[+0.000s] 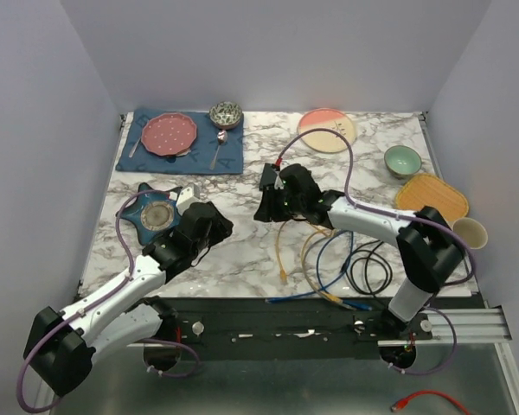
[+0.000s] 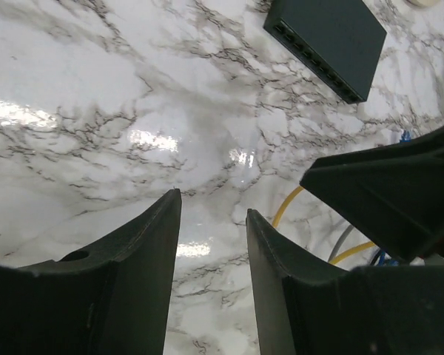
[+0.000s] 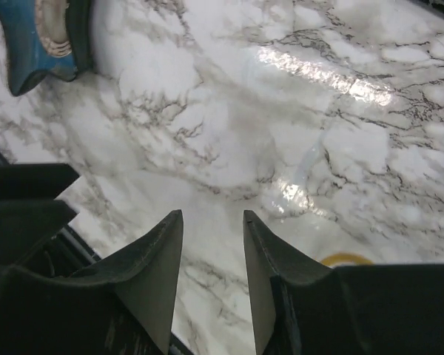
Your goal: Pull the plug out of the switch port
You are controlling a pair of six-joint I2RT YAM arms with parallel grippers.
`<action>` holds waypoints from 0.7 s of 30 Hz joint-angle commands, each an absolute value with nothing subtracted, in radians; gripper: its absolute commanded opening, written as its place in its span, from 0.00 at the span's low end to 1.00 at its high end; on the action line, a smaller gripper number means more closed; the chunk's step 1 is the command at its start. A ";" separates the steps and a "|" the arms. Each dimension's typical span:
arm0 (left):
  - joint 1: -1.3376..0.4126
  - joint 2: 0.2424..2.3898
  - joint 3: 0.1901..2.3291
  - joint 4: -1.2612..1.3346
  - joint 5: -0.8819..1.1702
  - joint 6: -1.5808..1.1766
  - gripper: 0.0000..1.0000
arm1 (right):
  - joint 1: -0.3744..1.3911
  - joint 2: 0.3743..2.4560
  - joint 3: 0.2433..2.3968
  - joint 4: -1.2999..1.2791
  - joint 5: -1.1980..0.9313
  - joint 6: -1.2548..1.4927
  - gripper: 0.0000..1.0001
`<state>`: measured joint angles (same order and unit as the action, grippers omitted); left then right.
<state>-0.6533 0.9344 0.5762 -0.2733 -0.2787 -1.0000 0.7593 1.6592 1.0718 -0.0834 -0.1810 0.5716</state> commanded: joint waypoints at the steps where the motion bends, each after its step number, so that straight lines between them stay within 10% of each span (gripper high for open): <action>1: -0.646 0.871 0.548 -0.348 -0.394 -1.032 0.51 | 0.765 1.805 1.120 -0.185 -0.129 0.607 0.45; 21: -0.644 1.041 0.561 -0.225 -0.285 -1.011 0.50 | 0.480 1.484 0.612 -0.304 0.021 0.709 0.39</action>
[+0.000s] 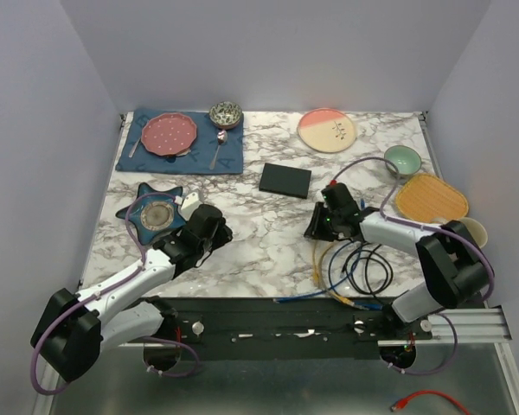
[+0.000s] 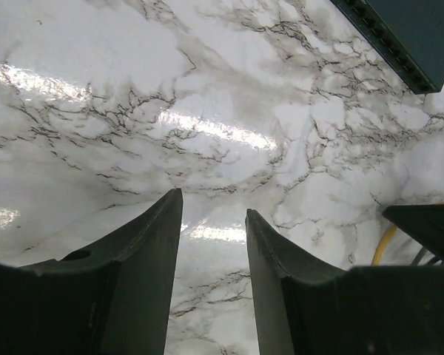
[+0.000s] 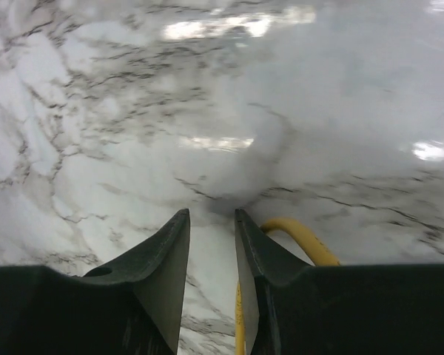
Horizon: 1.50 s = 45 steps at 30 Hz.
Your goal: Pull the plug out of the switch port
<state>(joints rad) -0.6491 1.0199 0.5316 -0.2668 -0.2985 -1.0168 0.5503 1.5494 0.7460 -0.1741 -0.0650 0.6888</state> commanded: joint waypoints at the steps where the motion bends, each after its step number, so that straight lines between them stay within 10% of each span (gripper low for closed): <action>1: -0.644 1.045 0.561 -0.225 -0.285 -1.008 0.50 | 0.473 1.450 0.597 -0.302 0.026 0.722 0.39; 11: -0.601 1.086 0.646 -0.238 -0.281 -0.936 0.52 | 0.454 0.979 0.610 -0.232 0.046 0.743 0.40; 13: -0.589 1.106 0.661 -0.239 -0.275 -0.934 0.66 | 0.454 0.963 0.702 -0.233 0.048 0.695 0.44; 20: -0.532 1.216 0.756 -0.212 -0.193 -0.977 0.82 | 0.454 1.146 0.928 -0.252 0.067 0.633 0.49; 45: -0.374 1.919 1.242 -0.196 -0.002 -1.023 0.67 | 0.249 1.917 1.290 -0.219 -0.051 0.738 0.31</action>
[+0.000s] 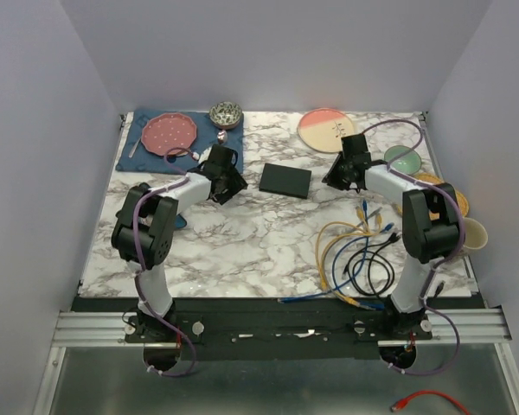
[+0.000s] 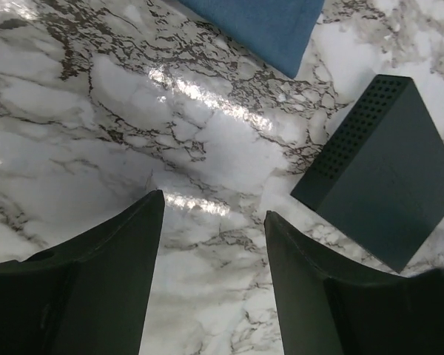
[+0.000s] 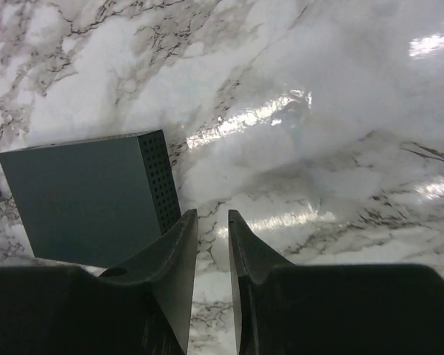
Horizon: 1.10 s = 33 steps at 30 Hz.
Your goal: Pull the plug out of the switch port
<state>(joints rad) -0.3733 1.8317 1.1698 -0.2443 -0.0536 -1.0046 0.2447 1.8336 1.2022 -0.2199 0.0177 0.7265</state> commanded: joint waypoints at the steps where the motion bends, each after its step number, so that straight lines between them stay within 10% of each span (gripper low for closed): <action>1: -0.373 1.936 1.258 -0.196 -0.002 -1.023 0.67 | 0.249 1.960 1.311 -0.236 -0.054 0.732 0.30; 12: -0.370 2.146 1.469 -0.215 0.060 -1.012 0.63 | 0.252 2.039 1.331 -0.250 -0.112 0.738 0.27; 22: -0.376 2.106 1.299 -0.063 0.186 -1.032 0.06 | 0.297 2.040 1.315 -0.219 -0.166 0.726 0.24; 33: -0.403 1.873 1.034 -0.005 0.184 -1.051 0.00 | 0.422 1.942 1.192 -0.164 -0.158 0.718 0.23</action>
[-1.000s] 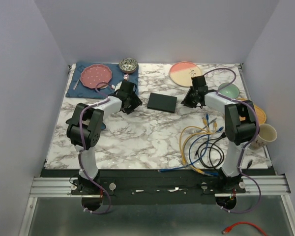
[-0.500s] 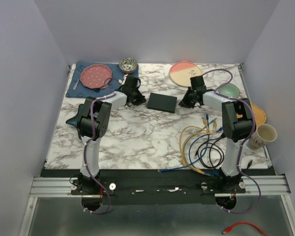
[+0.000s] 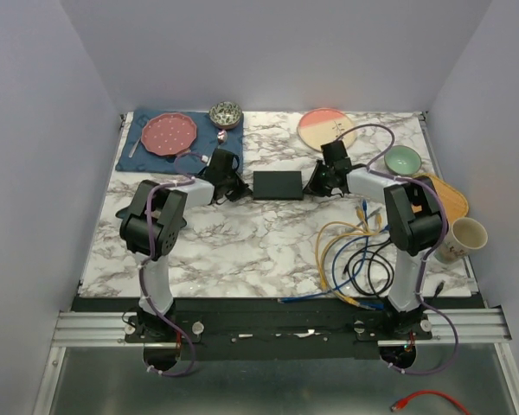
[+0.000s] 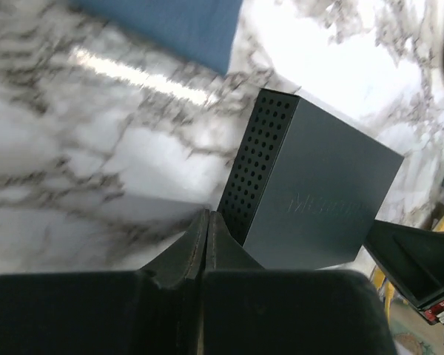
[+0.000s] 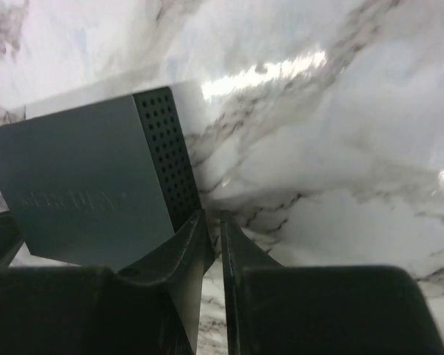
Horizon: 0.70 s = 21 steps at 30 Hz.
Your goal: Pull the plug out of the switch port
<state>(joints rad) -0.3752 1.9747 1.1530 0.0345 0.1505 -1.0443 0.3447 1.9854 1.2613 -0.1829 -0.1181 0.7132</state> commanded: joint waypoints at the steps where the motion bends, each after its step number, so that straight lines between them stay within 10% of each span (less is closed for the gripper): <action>1: -0.403 1.847 1.007 -0.005 0.181 -1.051 0.00 | 0.443 1.931 1.174 -0.160 -0.155 0.721 0.23; 14: -0.379 1.513 0.738 -0.084 0.074 -1.000 0.03 | 0.618 1.795 0.956 -0.061 -0.160 0.810 0.23; 21: -0.313 1.271 0.873 -0.325 -0.141 -0.843 0.72 | 0.595 1.463 0.900 -0.182 0.167 0.718 0.39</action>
<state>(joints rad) -0.3408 1.4395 0.7692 -0.2054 0.0101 -0.9596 0.5961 1.6695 0.9138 -0.1238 -0.0292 0.7662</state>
